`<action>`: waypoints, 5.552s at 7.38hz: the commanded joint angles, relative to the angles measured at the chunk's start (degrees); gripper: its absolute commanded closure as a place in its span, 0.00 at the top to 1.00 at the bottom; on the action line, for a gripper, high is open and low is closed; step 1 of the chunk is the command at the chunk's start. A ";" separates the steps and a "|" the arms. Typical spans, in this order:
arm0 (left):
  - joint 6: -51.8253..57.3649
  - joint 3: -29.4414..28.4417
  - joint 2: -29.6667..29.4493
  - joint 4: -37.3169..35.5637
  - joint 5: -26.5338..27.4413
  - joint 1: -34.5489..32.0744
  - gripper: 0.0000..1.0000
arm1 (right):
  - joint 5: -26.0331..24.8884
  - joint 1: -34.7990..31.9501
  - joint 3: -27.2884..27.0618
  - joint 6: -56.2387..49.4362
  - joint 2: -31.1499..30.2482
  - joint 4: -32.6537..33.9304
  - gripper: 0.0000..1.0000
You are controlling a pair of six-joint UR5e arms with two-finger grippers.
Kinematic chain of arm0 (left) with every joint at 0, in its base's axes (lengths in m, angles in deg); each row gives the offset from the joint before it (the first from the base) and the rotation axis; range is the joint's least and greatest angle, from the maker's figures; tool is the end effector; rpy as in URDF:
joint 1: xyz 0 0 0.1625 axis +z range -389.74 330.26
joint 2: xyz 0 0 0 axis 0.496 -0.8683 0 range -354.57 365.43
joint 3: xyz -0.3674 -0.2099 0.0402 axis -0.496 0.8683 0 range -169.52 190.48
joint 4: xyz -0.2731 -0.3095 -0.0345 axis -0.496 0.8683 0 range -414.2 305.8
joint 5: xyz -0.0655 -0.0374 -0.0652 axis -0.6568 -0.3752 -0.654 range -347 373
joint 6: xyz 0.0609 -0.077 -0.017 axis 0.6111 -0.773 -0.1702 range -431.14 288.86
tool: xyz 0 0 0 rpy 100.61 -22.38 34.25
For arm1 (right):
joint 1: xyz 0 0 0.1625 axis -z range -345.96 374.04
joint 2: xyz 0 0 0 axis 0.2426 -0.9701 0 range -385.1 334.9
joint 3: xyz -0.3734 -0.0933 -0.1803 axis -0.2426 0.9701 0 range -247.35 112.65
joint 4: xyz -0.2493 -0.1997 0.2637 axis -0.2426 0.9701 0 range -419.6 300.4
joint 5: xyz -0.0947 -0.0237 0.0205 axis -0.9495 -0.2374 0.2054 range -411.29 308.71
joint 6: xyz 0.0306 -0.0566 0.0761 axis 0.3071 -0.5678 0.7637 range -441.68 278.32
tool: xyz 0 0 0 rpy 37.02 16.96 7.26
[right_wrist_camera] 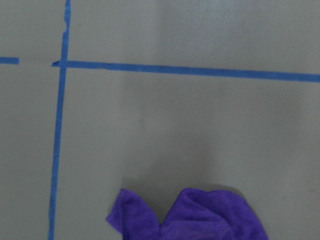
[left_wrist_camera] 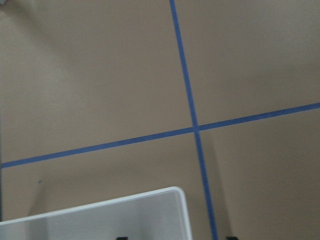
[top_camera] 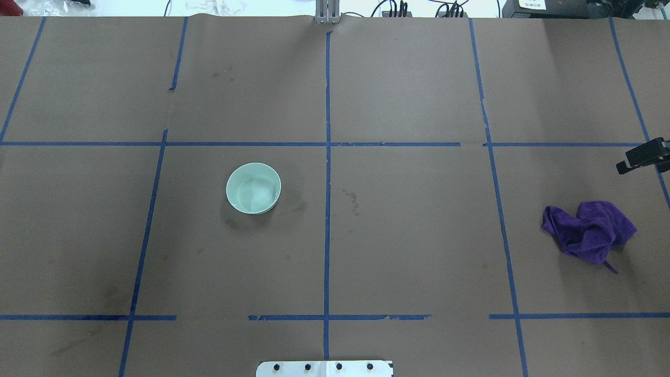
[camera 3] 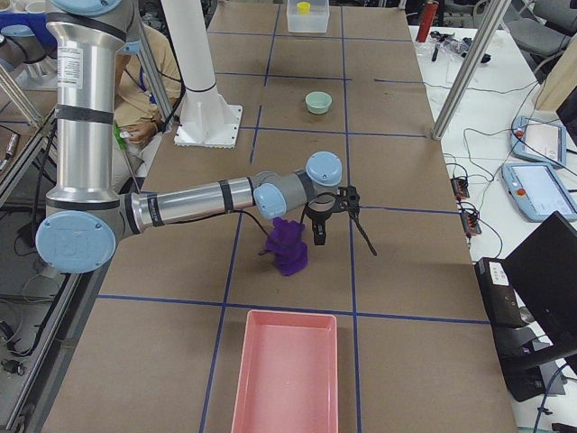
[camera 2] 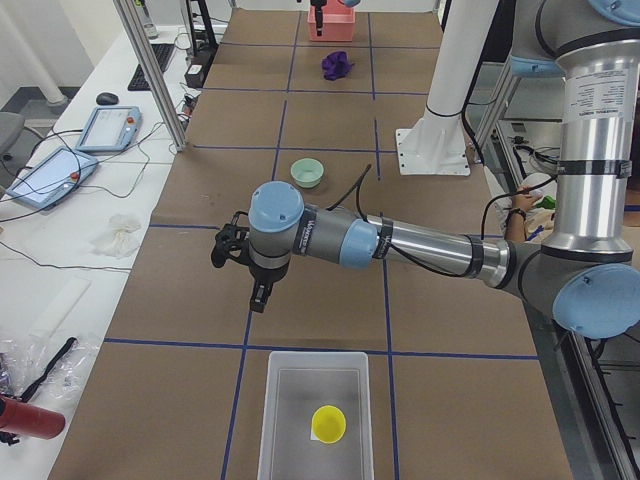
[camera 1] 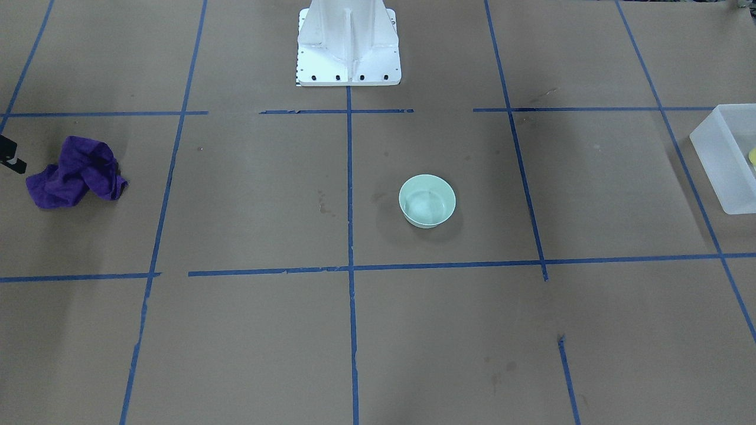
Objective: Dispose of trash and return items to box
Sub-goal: 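Grasp the purple cloth with the right gripper while the left gripper withdraws, then carry the cloth toward the pink bin while the left gripper reaches for the bowl, then drop the cloth into the pink bin while the left gripper grasps the green bowl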
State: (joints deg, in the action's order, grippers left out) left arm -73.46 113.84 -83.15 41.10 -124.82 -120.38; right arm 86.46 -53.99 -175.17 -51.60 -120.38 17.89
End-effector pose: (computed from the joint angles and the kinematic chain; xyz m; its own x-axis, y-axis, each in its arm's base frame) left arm -0.0649 -0.4875 0.5405 0.6728 0.1734 -0.7192 0.0380 0.9628 0.2676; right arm -0.1179 -0.4511 0.5191 0.6080 -0.0480 0.7925 0.0395 0.9988 0.0302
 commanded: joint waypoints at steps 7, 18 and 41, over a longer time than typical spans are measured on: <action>-17.55 -0.27 -1.85 11.05 -0.08 9.69 0.80 | -15.93 18.54 -3.81 19.67 -3.25 -0.06 0.00; -65.17 1.76 -18.46 15.45 8.97 40.36 0.99 | -7.74 -31.15 -9.53 -36.93 -3.63 30.46 0.00; -78.10 -5.99 -28.05 6.83 30.24 58.74 0.00 | -4.86 -35.51 29.77 -57.06 1.41 5.04 1.00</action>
State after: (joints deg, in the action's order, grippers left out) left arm -151.59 107.29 -111.26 47.93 -94.57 -61.63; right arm 81.60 -89.50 -145.14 -108.66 -118.94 22.97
